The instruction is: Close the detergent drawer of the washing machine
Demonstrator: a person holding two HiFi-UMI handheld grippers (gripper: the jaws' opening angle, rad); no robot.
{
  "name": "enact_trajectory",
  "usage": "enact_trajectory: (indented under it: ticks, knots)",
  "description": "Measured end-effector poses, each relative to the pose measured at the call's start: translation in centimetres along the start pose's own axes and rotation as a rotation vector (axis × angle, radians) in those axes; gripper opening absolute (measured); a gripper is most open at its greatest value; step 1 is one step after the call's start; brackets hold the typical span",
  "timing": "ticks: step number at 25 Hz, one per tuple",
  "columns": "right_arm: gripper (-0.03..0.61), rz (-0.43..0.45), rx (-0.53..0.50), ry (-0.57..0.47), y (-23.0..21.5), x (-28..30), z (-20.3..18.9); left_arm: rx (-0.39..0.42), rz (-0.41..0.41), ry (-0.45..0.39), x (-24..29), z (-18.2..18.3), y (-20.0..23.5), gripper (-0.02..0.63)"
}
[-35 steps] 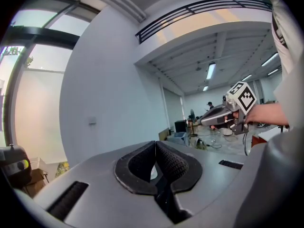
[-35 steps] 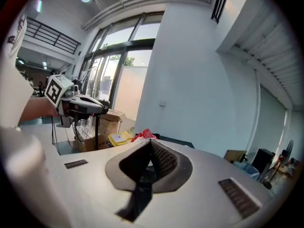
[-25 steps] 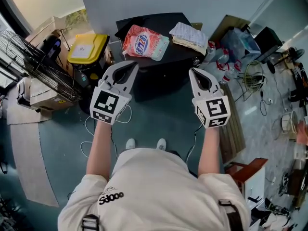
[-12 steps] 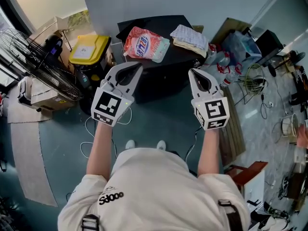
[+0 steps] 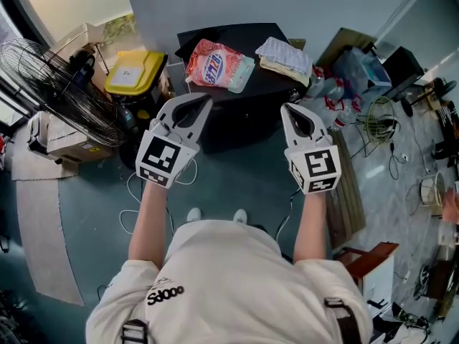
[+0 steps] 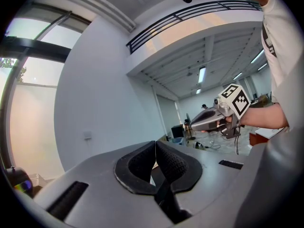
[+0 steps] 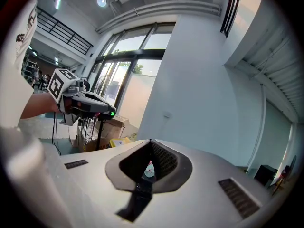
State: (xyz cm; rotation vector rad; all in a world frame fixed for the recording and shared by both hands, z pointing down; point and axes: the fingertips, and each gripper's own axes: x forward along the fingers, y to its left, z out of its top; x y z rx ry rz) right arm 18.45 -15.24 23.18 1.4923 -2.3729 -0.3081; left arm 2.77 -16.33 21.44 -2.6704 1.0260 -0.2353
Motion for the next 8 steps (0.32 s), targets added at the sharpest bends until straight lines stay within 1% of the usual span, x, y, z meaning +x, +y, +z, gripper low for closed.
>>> enact_trajectory:
  ticks: [8]
  knots:
    - [0.008,0.003,0.009,0.010,0.06,-0.36,-0.73,-0.005,0.000,0.009,-0.01,-0.36,-0.55,0.018]
